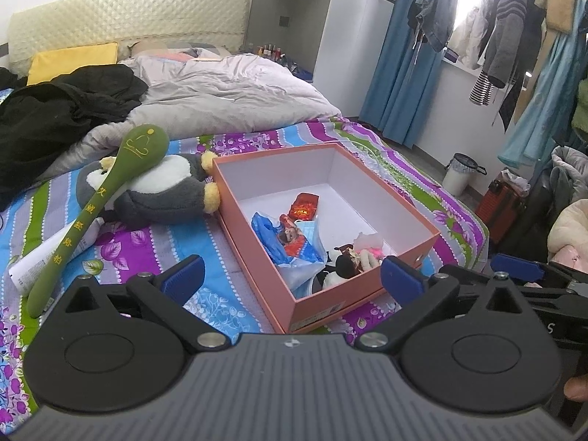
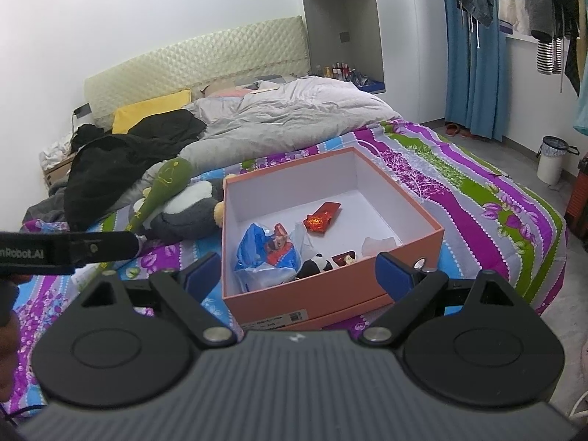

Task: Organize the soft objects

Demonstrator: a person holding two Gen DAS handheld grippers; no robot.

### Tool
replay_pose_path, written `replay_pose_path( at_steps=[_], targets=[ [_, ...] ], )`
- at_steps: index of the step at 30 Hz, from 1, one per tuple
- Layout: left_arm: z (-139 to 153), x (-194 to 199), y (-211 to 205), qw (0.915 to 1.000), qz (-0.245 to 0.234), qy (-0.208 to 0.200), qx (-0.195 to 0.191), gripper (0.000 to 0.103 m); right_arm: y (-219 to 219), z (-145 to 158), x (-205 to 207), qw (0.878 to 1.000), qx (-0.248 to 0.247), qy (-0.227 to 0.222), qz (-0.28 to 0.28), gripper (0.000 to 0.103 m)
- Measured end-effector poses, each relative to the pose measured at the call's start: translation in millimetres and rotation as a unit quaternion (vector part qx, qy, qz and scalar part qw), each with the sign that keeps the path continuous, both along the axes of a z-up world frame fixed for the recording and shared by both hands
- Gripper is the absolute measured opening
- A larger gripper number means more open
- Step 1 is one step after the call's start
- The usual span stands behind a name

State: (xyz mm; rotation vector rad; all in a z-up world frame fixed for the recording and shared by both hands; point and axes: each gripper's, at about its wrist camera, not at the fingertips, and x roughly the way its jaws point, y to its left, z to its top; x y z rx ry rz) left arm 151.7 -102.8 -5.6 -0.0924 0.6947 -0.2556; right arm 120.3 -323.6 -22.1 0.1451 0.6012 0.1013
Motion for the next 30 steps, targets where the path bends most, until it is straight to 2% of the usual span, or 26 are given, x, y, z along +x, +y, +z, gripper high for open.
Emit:
replay_pose_path(
  at_steps=[30],
  targets=[
    [6.1, -9.0, 4.7, 0.9999, -0.007, -0.011, -0.001, 0.103, 2.2, 4.5, -1.7, 1.000, -0.004, -0.009, 0.005, 0.093]
  ],
)
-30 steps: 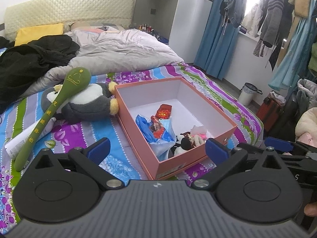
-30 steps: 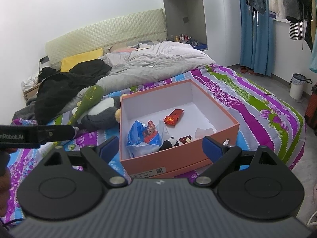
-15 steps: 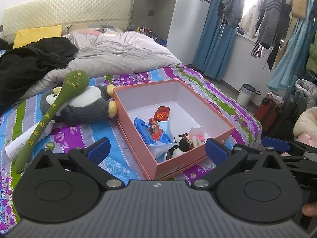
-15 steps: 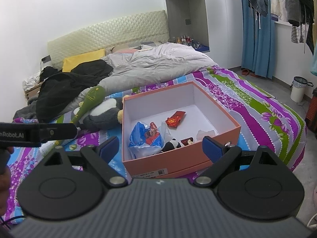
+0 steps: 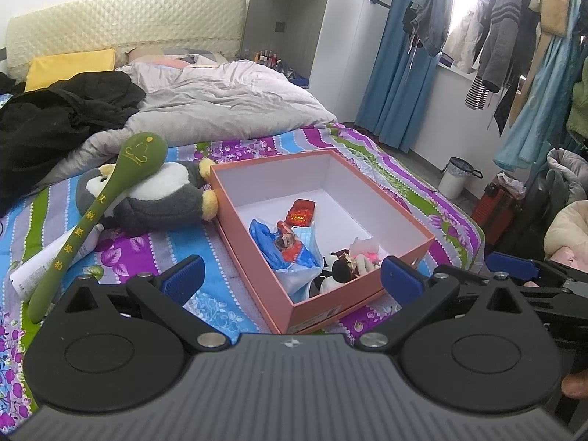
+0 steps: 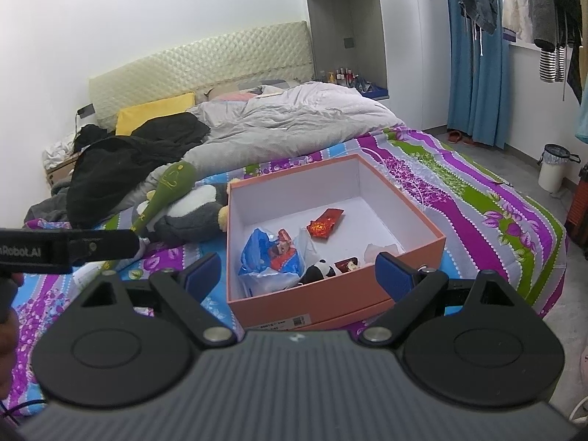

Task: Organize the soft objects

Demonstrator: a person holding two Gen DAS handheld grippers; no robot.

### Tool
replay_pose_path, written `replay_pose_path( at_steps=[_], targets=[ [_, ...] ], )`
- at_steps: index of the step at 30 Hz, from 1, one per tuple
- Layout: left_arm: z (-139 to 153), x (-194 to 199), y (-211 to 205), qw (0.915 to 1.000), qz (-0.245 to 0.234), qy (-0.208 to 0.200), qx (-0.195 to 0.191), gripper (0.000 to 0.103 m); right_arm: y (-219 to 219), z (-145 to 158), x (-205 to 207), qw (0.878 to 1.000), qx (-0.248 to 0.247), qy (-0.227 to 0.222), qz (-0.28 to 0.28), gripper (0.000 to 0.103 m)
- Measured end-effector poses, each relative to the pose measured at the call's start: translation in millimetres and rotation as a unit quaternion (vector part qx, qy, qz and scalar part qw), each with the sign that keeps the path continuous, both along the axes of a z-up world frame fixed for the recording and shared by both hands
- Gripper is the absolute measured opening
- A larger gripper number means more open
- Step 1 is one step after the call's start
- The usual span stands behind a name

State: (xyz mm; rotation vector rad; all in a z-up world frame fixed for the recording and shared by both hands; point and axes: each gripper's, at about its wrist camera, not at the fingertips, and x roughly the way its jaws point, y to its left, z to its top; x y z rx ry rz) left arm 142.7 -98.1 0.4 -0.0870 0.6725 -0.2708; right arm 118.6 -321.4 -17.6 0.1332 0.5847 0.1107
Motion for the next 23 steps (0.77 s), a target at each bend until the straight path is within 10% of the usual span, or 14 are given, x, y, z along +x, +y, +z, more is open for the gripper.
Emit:
replay_pose_path(
  at_steps=[23],
  targets=[
    [3.2, 0.2, -2.3, 1.0000, -0.006, 0.001, 0.003, 0.103, -2.0, -1.7, -0.7, 1.000, 0.004, 0.003, -0.002, 0.093]
  ],
)
